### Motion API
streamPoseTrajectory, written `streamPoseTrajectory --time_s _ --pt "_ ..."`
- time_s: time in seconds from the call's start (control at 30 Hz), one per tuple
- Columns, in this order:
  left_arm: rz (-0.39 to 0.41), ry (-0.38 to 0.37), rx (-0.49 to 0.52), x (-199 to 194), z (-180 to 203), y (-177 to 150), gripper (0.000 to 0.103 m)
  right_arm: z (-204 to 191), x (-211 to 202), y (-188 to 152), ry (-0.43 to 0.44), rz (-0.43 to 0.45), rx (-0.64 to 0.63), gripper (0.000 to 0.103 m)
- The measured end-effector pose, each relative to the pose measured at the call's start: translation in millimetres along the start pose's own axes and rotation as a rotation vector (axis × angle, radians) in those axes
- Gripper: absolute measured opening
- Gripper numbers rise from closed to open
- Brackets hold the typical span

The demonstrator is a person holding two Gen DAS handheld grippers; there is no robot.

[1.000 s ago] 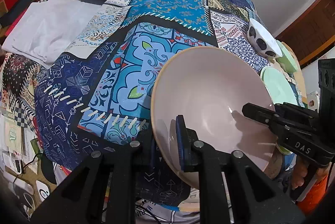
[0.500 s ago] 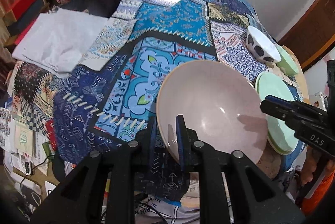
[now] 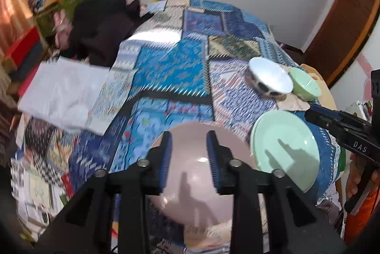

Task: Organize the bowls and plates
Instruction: 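Move the left tool to the white spotted bowl and grasp its rim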

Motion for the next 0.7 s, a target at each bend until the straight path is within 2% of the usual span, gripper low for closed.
streamPoseTrajectory --time_s 0.07,0.17,0.23,0.3,0.5,0.7 --pt "0.016 -0.008 0.016 1 13 8 0.046 14 -5 3 -0.025 0.017 0.010 0.037" --pt "0.034 -0.019 0.052 6 36 20 0.051 36 -11 6 -0.054 0.035 0.033 0.043" --pt "0.040 -0.025 0.069 13 52 29 0.057 50 -12 6 -0.074 0.040 0.045 0.050" --pt "0.039 -0.030 0.078 21 64 36 0.064 63 -12 6 -0.096 0.042 0.055 0.051" --pt "-0.020 -0.045 0.115 64 102 50 0.070 106 2 -3 -0.116 0.007 0.121 0.051" --pt "-0.131 -0.081 0.115 118 130 55 0.070 139 28 -14 -0.129 -0.043 0.168 0.051"
Point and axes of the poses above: each gripper's, at about its wrist camera, not at the fingertips, and x roughly the way its jaws point, z to its right, y to its top, the point moved 7 cm from there along x, roughly the way its jaws point, and after that the axes turned 13 degrees about -x, right-handed, at the moved point
